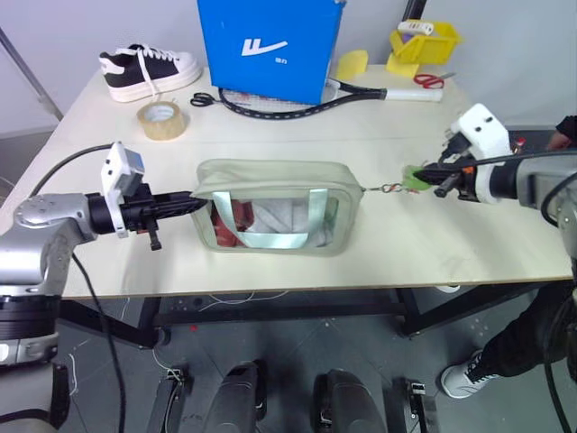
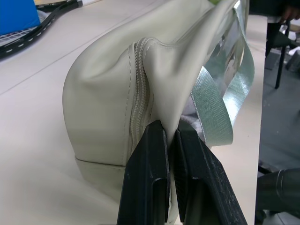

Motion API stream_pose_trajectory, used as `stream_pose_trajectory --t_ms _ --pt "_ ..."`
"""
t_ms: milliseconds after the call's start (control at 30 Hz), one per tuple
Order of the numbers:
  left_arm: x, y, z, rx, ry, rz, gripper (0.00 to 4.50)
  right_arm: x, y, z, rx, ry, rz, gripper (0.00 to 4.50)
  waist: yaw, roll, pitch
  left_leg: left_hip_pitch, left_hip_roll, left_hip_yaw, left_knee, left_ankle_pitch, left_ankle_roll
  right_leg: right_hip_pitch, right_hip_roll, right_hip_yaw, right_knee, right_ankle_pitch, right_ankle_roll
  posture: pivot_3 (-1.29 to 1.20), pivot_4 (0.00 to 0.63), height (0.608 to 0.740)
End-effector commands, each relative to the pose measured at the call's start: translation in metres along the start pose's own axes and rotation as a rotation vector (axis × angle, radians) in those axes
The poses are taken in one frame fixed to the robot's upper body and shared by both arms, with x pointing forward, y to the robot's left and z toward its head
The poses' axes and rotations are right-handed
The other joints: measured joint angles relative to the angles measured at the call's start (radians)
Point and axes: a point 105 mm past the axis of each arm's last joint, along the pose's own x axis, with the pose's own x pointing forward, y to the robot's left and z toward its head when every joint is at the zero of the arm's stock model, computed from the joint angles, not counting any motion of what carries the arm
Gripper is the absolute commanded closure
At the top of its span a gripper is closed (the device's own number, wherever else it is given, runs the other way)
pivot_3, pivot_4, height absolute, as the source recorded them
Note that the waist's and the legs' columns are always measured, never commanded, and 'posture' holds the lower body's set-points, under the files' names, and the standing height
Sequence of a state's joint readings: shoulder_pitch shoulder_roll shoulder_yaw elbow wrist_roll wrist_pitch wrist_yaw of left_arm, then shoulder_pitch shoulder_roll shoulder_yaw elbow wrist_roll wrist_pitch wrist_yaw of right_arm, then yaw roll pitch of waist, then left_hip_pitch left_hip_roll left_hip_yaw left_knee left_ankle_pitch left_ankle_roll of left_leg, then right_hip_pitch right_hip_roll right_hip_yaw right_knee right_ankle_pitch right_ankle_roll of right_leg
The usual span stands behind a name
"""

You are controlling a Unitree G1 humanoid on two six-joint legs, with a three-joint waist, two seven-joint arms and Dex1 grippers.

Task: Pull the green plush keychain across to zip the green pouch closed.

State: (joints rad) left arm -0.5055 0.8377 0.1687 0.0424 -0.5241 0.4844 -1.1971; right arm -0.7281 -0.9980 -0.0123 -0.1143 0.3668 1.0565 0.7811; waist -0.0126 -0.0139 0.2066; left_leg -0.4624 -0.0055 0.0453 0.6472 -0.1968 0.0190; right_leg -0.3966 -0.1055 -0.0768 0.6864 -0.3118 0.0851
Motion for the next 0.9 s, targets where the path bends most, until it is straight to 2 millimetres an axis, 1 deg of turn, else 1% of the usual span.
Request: stream_pose_trajectory --t_ms 33,133,167,200,267,400,500,600,667,700,733,800,833,900 --pt "-0.012 0.007 0.006 0.026 -0.005 0.063 4.50 -0.003 0.009 -0.013 0.002 0.030 -0.027 4.47 0.000 0.000 0.000 0.000 0.000 0.000 0.000 0.000 0.000 0.000 0.000 0.000 0.000 0.000 0.000 0.00 0.150 0.707" --pt "-0.013 0.005 0.004 0.022 -0.005 0.064 4.50 0.021 0.054 -0.025 0.024 0.033 0.113 4.47 -0.004 0.000 0.000 0.002 0.001 0.000 0.001 0.000 0.000 0.002 0.000 0.000 0.000 0.000 0.000 0.00 0.150 0.707" --pt "-0.013 0.005 0.004 0.022 -0.007 0.064 4.50 0.029 0.068 -0.025 0.031 0.026 0.146 4.47 -0.005 0.000 0.000 0.002 0.001 0.000 0.000 0.000 0.000 0.002 0.000 0.000 0.000 0.000 0.000 0.00 0.150 0.707" --pt "-0.013 0.004 0.004 0.022 -0.008 0.065 4.50 0.036 0.076 -0.025 0.037 0.019 0.163 4.47 -0.006 0.000 0.000 0.002 0.001 0.000 0.000 0.000 0.000 0.002 0.000 0.000 0.000 0.000 0.000 0.00 0.150 0.707" --pt "-0.012 0.004 0.004 0.022 -0.010 0.065 4.50 0.044 0.083 -0.022 0.045 0.008 0.168 4.47 -0.003 0.000 0.000 0.001 0.001 0.000 0.000 0.000 0.000 0.001 0.001 0.001 0.000 0.000 0.000 0.00 0.150 0.707" --pt "-0.011 0.003 0.005 0.026 -0.014 0.061 4.50 0.050 0.079 -0.016 0.054 -0.010 0.149 4.47 0.002 0.000 0.000 0.001 0.001 0.001 0.001 0.000 0.000 0.001 0.001 0.000 0.000 0.000 0.000 0.00 0.150 0.707" --pt "-0.009 0.001 0.007 0.032 -0.018 0.053 4.50 0.037 0.063 0.003 0.092 -0.078 0.134 3.44 0.002 0.000 0.000 0.001 0.001 0.000 0.001 0.000 0.000 0.001 0.001 0.000 0.000 0.000 0.000 0.00 0.150 0.707" --pt "-0.007 -0.002 0.011 0.017 -0.030 0.032 4.50 0.024 0.048 0.016 0.110 -0.136 0.109 1.93 0.002 0.000 0.000 0.001 0.001 0.000 0.001 0.000 0.000 0.001 0.001 0.000 0.000 0.000 0.000 0.00 0.150 0.707" --pt "-0.008 -0.001 0.016 -0.012 -0.046 0.030 3.72 0.016 0.038 0.022 0.116 -0.172 0.092 0.90 0.003 0.000 0.000 0.001 0.001 0.000 0.001 0.000 0.000 0.001 0.001 0.000 0.000 0.000 0.000 0.00 0.150 0.707" --pt "-0.008 -0.001 0.018 -0.020 -0.051 0.028 3.42 0.013 0.035 0.023 0.117 -0.184 0.090 0.40 0.003 0.000 0.000 0.001 0.001 0.000 0.001 0.000 0.000 0.001 0.001 0.000 0.000 0.000 0.000 0.00 0.150 0.707" --pt "-0.011 0.000 0.021 -0.023 -0.052 0.020 2.94 0.007 0.030 0.025 0.115 -0.201 0.087 0.00 0.003 0.000 0.000 0.001 0.001 0.000 0.001 0.000 0.000 0.001 0.001 0.000 0.000 0.000 0.000 0.00 0.150 0.707" --pt "-0.018 0.000 0.028 -0.021 -0.057 0.006 1.84 -0.004 0.025 0.028 0.106 -0.239 0.102 0.00 0.001 0.000 0.000 0.001 0.001 0.000 0.001 0.000 0.000 0.001 0.001 0.000 0.000 0.000 0.000 0.00 0.150 0.707" --pt "-0.022 0.001 0.031 -0.022 -0.060 0.001 1.39 -0.009 0.024 0.030 0.097 -0.253 0.112 0.00 0.001 0.000 0.000 0.001 0.001 0.000 0.001 0.000 0.000 0.001 0.001 0.000 0.000 0.000 0.000 0.00 0.150 0.707" --pt "-0.030 0.002 0.036 -0.020 -0.058 -0.002 0.27 -0.019 0.027 0.035 0.077 -0.295 0.160 0.00 0.001 0.000 0.000 0.000 0.001 0.000 0.001 0.000 0.000 0.000 0.001 0.000 0.000 0.000 0.000 0.00 0.150 0.707"
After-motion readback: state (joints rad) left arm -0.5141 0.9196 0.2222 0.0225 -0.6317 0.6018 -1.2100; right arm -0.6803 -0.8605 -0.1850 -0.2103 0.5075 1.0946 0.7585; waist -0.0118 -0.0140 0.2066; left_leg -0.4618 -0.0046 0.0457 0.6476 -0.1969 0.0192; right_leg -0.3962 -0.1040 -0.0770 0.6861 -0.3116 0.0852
